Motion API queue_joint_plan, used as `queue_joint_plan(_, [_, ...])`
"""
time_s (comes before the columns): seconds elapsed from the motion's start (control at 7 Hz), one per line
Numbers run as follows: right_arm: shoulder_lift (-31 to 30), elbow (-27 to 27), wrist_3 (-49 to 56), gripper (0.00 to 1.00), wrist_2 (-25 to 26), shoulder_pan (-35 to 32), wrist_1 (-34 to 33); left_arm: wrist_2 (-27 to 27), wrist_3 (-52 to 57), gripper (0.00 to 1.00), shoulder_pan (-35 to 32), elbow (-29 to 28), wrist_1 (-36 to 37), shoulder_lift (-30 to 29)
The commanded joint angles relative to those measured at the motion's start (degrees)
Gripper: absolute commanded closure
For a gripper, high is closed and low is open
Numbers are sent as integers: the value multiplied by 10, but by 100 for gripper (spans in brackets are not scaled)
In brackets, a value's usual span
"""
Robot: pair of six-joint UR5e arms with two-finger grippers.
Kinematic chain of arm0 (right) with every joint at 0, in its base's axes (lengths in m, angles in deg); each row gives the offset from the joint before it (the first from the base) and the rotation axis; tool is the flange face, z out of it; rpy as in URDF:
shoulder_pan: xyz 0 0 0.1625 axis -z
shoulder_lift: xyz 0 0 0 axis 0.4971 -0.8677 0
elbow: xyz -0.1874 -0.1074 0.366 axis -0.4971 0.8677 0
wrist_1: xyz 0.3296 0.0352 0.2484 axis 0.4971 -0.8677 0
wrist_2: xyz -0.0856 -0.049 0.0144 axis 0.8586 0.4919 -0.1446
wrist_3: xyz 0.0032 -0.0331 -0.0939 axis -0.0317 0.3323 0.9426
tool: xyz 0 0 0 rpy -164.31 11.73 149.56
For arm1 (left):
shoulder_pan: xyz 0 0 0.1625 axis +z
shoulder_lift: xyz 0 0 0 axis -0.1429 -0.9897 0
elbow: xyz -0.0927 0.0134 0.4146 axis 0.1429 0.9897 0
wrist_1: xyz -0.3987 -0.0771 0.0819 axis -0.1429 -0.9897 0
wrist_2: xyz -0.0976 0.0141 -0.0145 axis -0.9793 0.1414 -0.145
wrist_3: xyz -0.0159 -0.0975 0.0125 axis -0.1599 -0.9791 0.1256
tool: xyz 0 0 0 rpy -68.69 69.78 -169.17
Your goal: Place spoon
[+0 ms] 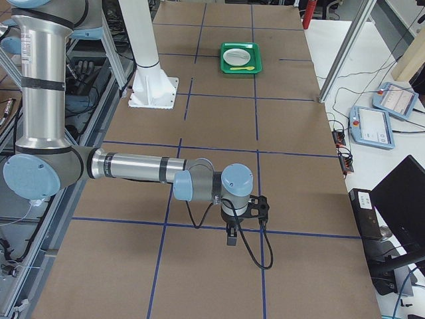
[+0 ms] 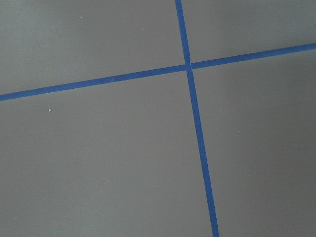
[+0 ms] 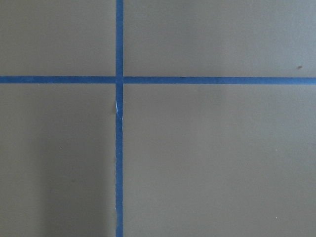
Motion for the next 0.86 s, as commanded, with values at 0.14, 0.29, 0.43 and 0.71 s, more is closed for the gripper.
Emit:
queue_joint_plan(0.14, [0, 0, 0, 0, 0, 0, 0, -1, -2, 0, 0, 1, 1, 4])
queue_joint_plan(0.29, [-1, 0, 0, 0, 1, 0, 0, -1, -2, 0, 0, -2, 1, 5])
queue_joint_plan(0.43, [-1, 0, 0, 0, 0, 0, 0, -1, -2, 0, 0, -3, 2, 6])
queue_joint_plan(0.71, [-1, 0, 0, 0, 0, 0, 0, -1, -3, 0, -1, -2, 2, 7])
